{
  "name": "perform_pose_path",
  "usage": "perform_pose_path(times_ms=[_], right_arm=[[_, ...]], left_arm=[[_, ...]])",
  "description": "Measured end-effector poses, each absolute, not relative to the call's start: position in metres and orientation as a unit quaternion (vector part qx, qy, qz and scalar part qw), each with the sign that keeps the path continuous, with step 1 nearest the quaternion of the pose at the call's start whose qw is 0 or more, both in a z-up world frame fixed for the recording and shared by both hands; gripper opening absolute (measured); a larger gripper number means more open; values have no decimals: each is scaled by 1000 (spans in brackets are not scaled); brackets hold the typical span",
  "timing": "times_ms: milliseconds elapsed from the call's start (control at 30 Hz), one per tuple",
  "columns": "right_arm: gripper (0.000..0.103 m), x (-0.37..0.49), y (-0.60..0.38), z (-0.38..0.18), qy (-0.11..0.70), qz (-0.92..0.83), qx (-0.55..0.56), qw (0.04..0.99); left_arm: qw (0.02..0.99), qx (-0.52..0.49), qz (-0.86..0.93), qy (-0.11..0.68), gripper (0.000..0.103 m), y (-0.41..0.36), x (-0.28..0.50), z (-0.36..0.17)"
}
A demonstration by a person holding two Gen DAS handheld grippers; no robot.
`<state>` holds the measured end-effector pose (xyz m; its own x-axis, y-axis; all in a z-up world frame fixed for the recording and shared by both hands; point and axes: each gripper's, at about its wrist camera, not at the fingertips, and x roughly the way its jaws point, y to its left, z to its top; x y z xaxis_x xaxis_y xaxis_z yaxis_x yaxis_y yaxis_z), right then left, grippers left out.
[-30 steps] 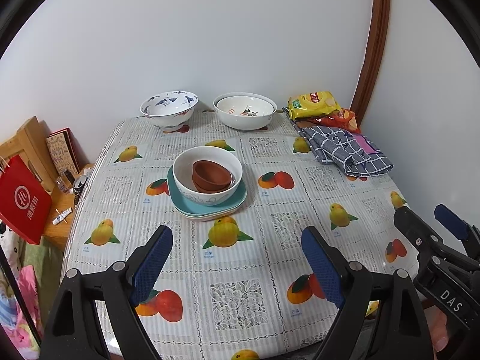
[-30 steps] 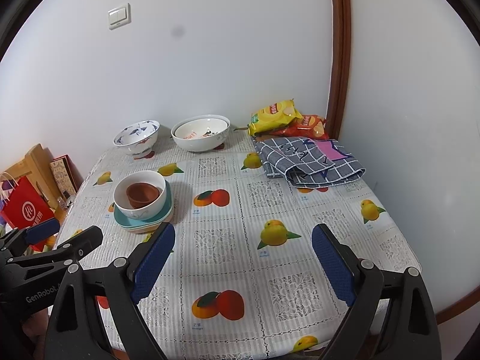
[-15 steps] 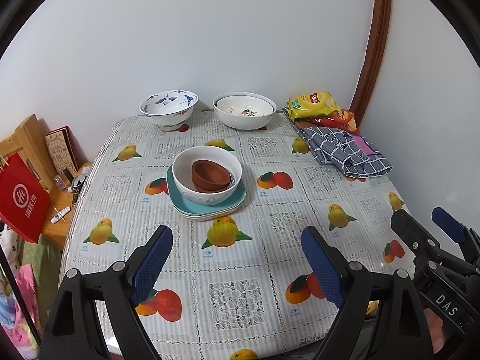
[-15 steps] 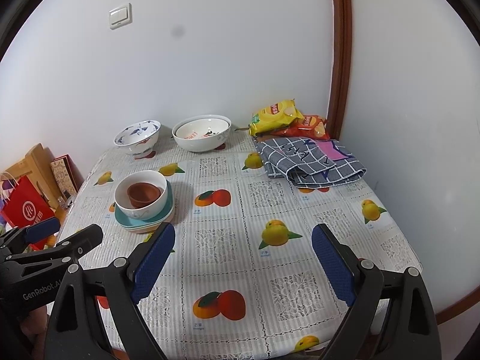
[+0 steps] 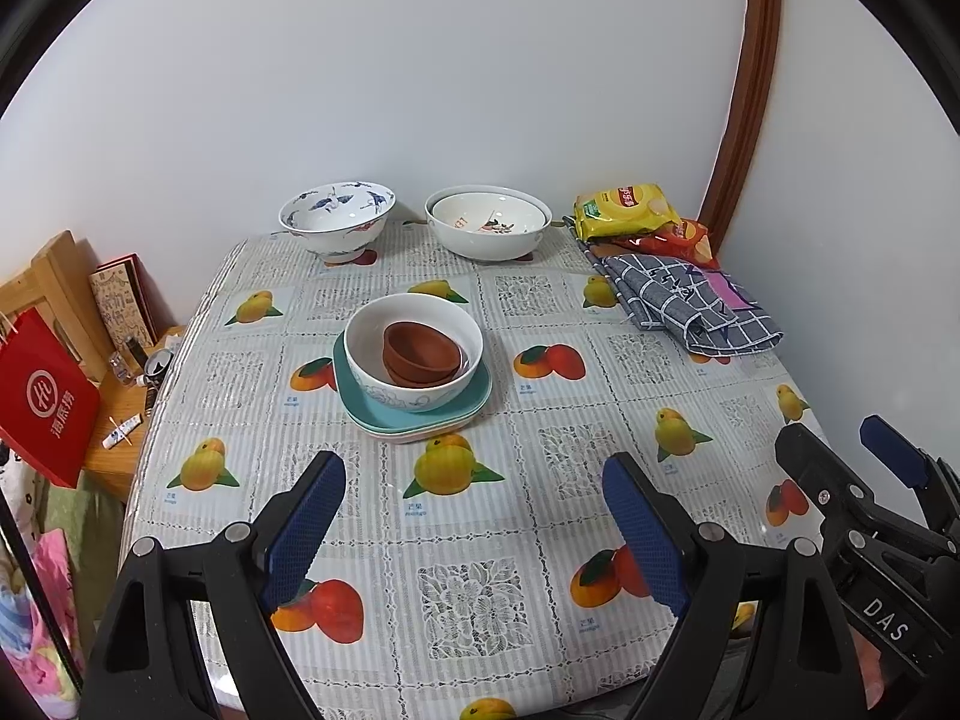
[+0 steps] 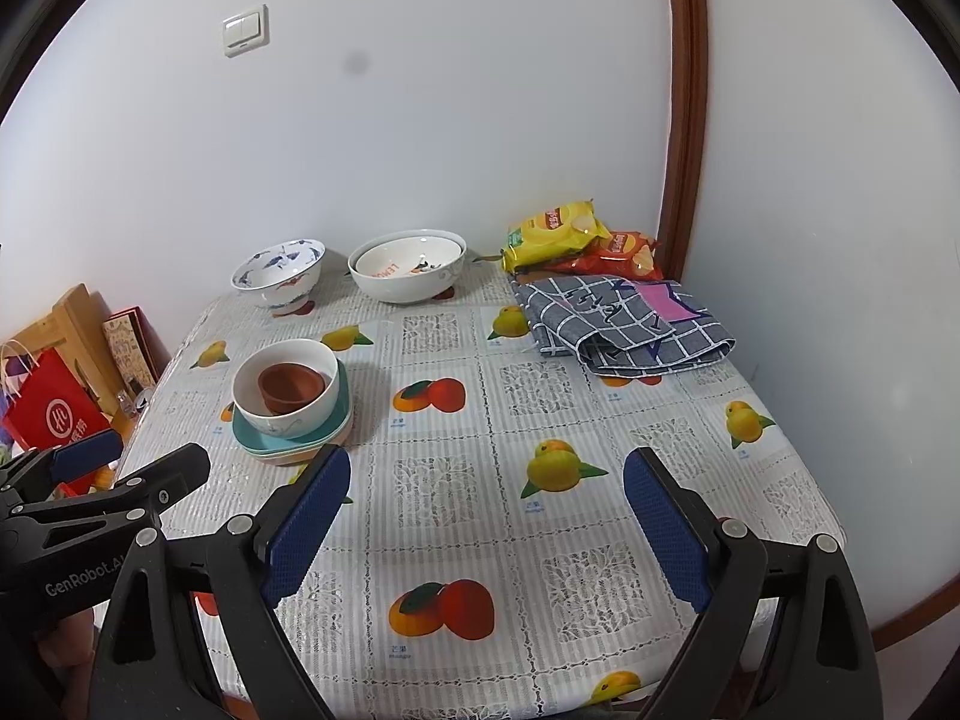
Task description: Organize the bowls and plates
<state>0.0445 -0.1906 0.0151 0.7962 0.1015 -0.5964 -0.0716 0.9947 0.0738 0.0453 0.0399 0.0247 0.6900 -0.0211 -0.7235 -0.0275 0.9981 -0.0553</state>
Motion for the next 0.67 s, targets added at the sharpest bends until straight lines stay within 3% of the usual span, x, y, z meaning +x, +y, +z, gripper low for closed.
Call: perform_pose_path(times_ms=[667], right_arm=[[92,41,-191,17,313,47,24,948]], left_arm=[[921,-29,5,389,87,42,45,24]])
